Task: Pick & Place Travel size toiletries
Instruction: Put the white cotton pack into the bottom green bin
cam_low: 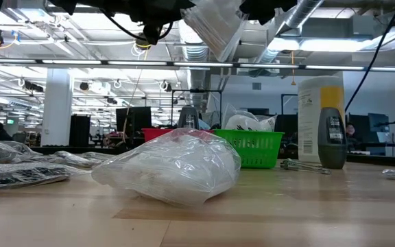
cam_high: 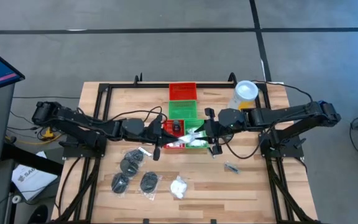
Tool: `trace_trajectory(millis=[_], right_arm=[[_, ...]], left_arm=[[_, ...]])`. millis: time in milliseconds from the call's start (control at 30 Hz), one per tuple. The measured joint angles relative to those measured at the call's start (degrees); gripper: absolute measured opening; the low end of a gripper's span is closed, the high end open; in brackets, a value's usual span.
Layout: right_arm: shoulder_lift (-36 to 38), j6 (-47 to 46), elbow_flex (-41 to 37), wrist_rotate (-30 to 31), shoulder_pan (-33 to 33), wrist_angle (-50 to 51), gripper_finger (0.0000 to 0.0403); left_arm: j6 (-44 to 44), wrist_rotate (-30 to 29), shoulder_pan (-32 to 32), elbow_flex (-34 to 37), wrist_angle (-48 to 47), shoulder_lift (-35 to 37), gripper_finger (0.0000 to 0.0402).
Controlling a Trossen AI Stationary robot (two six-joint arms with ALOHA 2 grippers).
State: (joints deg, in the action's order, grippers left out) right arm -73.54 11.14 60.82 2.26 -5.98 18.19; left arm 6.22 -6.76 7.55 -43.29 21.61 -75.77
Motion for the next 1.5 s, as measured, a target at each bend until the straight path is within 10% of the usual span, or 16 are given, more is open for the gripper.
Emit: trace_trajectory(millis=[267, 1500], right_arm=[[0.0, 2.8, 0.0, 0.8, 0.0, 0.1, 0.001], [0.1, -5.0, -2.3, 4.3, 8.0, 10.1, 0.0]], left_arm=[[0.0, 0.1, 0.0, 0.0, 0.4, 0.0, 0.0], [-2.8, -5.7, 0.2, 0.0, 0.3, 0.4, 0.0067]])
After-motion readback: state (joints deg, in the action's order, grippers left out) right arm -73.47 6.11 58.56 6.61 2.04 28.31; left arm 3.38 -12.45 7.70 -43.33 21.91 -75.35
